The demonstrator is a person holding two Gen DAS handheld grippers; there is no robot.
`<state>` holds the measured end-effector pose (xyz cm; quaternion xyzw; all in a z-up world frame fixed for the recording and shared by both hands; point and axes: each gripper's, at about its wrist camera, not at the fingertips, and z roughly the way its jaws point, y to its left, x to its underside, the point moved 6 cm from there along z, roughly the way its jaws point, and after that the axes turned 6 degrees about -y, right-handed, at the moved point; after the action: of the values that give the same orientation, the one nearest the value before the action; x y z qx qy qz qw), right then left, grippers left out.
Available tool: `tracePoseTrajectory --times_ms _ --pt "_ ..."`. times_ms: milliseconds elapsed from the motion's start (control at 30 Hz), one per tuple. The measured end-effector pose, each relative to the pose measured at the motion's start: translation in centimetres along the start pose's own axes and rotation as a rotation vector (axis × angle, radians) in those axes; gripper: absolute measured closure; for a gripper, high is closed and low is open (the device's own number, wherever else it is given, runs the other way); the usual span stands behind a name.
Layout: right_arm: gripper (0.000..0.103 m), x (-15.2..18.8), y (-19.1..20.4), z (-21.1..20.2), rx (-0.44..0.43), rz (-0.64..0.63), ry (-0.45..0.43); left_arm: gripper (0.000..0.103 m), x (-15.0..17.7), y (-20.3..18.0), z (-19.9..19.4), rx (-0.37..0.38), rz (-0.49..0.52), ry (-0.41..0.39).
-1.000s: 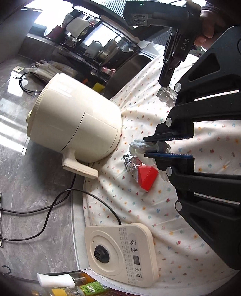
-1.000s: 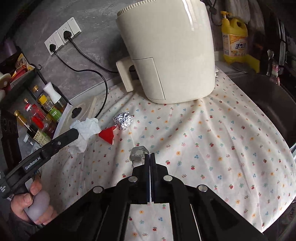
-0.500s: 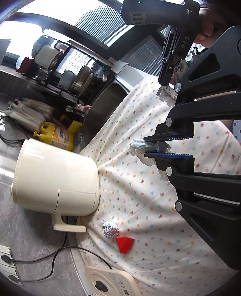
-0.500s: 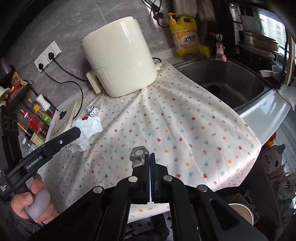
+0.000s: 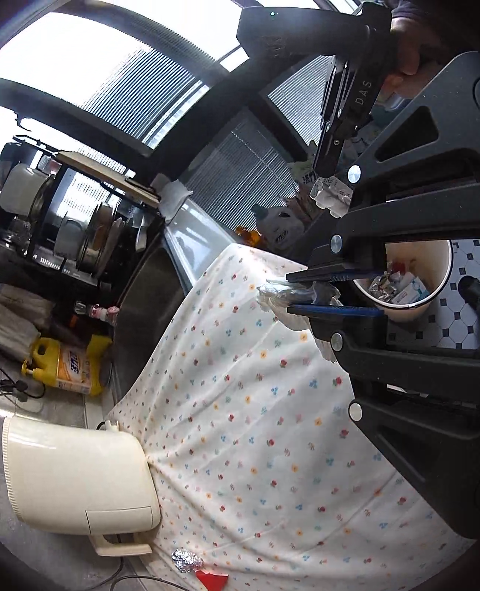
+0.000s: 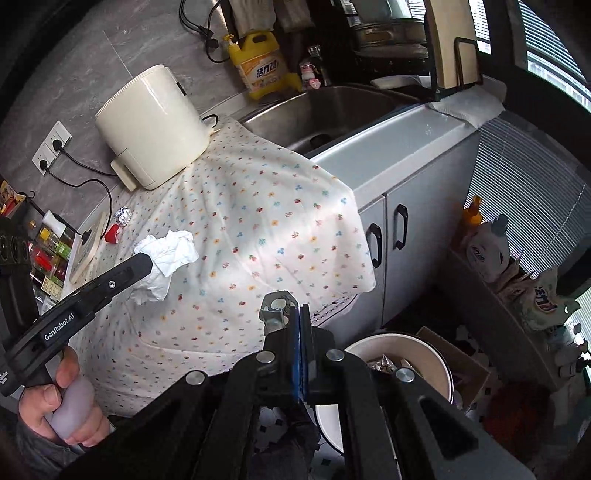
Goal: Collect trash
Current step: 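Carry tissue and blister pack over the bucket and open both tools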
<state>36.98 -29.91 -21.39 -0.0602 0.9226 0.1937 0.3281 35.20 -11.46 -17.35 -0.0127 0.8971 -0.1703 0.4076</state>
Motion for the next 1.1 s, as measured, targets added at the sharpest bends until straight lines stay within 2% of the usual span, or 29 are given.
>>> tracePoseTrajectory --times_ms 267,400,433,467,533,800,1067,1100 --pt "0.101 4.5 -5.4 -1.2 0.050 0.038 0.060 0.091 4.6 -4.5 2.8 0.045 0.010 0.077" --pt "0.097 6.7 -7.4 -1.5 0.067 0.069 0.102 0.091 6.4 -5.9 3.7 0.060 0.014 0.112" --pt "0.092 7.1 -8.0 -1.6 0.073 0.078 0.111 0.091 6.9 -6.2 3.9 0.063 0.016 0.120" --pt "0.072 7.5 -8.5 -1.7 0.084 0.085 0.114 0.091 7.3 -6.4 4.2 0.066 0.019 0.129" --pt "0.046 8.0 -9.5 -2.5 0.114 0.101 0.092 0.091 8.1 -6.9 4.5 0.072 0.025 0.147" --pt "0.042 9.0 -12.8 -5.4 0.181 0.155 0.045 0.091 10.6 -9.1 5.9 0.107 0.060 0.211" --pt "0.040 9.7 -14.2 -7.7 0.223 0.179 0.015 0.091 11.8 -12.6 6.8 0.178 0.097 0.246" --pt "0.040 9.8 -14.3 -7.9 0.228 0.180 0.014 0.087 11.9 -12.8 6.8 0.193 0.089 0.247"
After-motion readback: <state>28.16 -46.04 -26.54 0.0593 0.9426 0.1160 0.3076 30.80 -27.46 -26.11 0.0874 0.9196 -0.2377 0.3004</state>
